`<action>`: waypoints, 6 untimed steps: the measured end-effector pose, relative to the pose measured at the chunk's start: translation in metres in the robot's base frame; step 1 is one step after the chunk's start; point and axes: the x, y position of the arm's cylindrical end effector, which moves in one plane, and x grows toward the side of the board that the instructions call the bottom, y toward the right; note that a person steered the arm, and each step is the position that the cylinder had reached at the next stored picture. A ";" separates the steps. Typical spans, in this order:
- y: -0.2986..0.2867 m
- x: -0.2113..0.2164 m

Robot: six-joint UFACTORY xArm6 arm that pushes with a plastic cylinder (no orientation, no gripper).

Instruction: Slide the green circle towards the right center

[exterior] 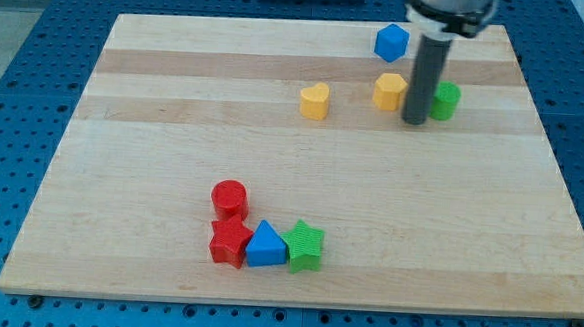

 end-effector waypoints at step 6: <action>-0.001 0.024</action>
